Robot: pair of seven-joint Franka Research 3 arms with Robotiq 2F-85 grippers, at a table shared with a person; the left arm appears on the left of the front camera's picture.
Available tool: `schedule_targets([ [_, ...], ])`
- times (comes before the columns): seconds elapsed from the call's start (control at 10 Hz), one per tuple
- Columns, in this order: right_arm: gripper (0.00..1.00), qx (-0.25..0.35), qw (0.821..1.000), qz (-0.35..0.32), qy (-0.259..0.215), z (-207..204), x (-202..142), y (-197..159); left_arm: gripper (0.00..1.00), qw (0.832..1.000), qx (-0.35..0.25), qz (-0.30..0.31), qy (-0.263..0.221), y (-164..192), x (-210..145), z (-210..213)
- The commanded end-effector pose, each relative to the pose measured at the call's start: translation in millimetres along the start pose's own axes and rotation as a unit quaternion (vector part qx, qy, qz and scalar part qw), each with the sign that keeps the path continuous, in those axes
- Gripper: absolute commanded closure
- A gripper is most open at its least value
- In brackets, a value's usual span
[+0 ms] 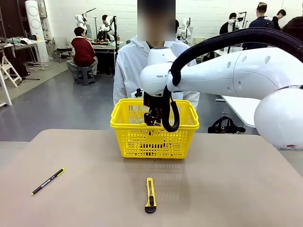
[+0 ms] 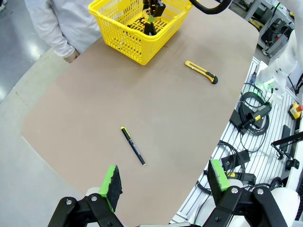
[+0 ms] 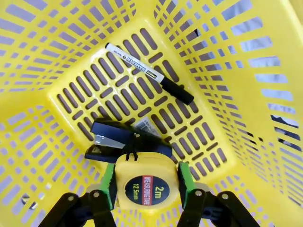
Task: Place the items the person wants into the basket.
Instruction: Pick up the item the person points to and place it in the Market Basket.
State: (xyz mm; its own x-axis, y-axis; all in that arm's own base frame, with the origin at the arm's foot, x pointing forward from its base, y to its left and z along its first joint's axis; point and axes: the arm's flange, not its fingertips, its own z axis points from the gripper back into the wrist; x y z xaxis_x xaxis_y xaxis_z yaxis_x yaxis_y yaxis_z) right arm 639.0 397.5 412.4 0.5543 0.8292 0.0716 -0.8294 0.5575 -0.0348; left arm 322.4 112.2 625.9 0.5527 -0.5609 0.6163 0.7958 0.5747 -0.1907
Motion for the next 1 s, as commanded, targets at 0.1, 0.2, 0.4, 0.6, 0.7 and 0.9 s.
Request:
schedule_targets([
  [0.1,0.00,0.018,1.000,0.016,-0.004,8.4,15.1,-6.0,0.06,1.000,-0.006,-0.010,-0.009,-0.4,-2.6,0.6],
  [0.2,0.00,0.020,1.000,0.016,-0.004,8.5,15.0,-6.6,0.06,1.000,-0.006,-0.010,-0.009,-0.4,-2.6,0.6],
  [0.4,0.00,0.020,1.000,0.018,-0.003,9.1,14.3,-6.1,0.06,1.000,-0.006,-0.010,-0.009,-0.4,-2.6,0.6],
  [0.6,0.00,0.014,1.000,0.015,-0.018,24.1,-3.0,2.5,0.06,1.000,-0.006,-0.010,-0.009,-0.4,-2.6,0.6],
  [0.7,0.00,0.016,0.999,0.011,-0.030,52.3,-38.5,20.6,0.06,1.000,-0.006,-0.010,-0.009,-0.4,-2.6,0.6],
  [0.9,0.00,-0.013,0.996,-0.054,-0.071,103.0,-142.8,48.4,0.06,1.000,-0.006,-0.010,-0.009,-0.4,-2.6,0.6],
])
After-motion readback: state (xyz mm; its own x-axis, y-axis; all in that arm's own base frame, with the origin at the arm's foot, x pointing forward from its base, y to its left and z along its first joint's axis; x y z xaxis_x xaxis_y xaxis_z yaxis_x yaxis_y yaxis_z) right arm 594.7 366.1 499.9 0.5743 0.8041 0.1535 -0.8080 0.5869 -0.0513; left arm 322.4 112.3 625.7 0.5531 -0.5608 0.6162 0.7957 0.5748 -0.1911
